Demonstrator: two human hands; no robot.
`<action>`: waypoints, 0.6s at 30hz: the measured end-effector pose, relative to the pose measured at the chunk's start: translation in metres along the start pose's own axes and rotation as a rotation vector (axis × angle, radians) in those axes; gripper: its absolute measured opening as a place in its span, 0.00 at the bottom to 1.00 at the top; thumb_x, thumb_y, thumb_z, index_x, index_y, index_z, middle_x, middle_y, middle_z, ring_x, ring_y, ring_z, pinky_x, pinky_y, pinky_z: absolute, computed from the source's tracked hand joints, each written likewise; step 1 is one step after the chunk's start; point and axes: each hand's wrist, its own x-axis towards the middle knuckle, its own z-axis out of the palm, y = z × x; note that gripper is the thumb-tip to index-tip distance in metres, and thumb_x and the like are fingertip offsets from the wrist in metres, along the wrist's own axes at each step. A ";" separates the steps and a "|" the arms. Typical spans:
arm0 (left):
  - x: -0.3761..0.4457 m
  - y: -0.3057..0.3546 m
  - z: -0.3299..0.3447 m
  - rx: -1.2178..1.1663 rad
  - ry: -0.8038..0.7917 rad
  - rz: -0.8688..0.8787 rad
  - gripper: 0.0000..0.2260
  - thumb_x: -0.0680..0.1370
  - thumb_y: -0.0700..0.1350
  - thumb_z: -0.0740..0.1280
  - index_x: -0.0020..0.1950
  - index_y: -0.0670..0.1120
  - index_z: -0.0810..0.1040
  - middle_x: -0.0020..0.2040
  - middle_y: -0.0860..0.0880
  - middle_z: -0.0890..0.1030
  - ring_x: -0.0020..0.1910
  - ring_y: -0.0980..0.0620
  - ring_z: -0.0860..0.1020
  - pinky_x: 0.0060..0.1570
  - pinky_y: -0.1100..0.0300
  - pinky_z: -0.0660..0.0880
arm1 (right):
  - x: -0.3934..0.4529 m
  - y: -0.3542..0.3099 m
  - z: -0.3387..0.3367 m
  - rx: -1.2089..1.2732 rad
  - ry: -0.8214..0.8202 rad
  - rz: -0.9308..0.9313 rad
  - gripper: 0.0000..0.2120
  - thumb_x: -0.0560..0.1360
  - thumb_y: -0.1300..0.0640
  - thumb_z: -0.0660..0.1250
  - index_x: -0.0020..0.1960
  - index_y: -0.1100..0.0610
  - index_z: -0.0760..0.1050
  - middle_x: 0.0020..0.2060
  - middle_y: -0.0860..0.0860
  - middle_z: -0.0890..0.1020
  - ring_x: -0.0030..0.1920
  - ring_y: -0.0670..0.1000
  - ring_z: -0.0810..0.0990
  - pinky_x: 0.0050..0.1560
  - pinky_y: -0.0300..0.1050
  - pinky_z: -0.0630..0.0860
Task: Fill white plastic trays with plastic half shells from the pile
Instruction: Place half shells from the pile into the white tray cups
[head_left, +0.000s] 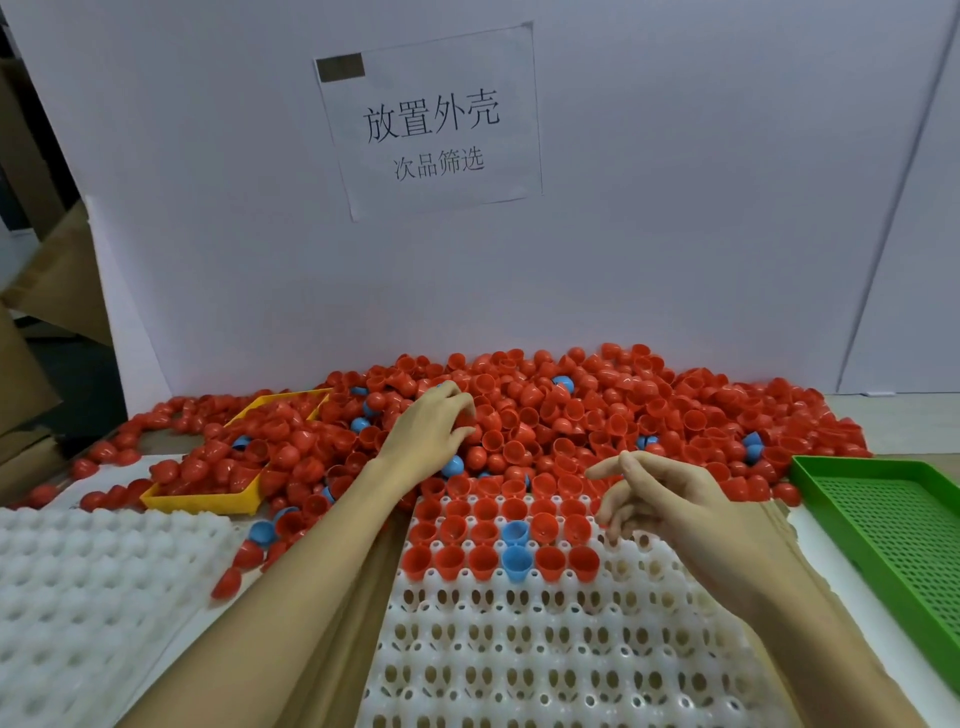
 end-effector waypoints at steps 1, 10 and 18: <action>-0.001 0.000 0.000 -0.057 0.036 -0.013 0.06 0.79 0.44 0.72 0.55 0.45 0.81 0.56 0.52 0.77 0.55 0.52 0.78 0.52 0.60 0.76 | 0.000 0.000 0.000 -0.005 -0.002 -0.003 0.17 0.83 0.47 0.62 0.54 0.55 0.86 0.42 0.64 0.86 0.40 0.59 0.85 0.44 0.44 0.83; -0.052 0.059 -0.018 -0.584 0.357 0.017 0.07 0.75 0.41 0.78 0.51 0.43 0.86 0.54 0.53 0.82 0.50 0.58 0.83 0.50 0.68 0.80 | 0.002 0.004 0.002 -0.022 0.004 -0.037 0.10 0.82 0.50 0.66 0.60 0.49 0.84 0.44 0.61 0.87 0.42 0.59 0.86 0.46 0.47 0.83; -0.088 0.101 -0.028 -0.597 0.169 0.207 0.05 0.75 0.42 0.78 0.49 0.45 0.85 0.56 0.54 0.80 0.52 0.54 0.82 0.54 0.61 0.80 | -0.001 0.002 0.008 -0.105 -0.035 -0.121 0.14 0.82 0.51 0.69 0.67 0.42 0.81 0.58 0.47 0.86 0.54 0.53 0.88 0.53 0.39 0.83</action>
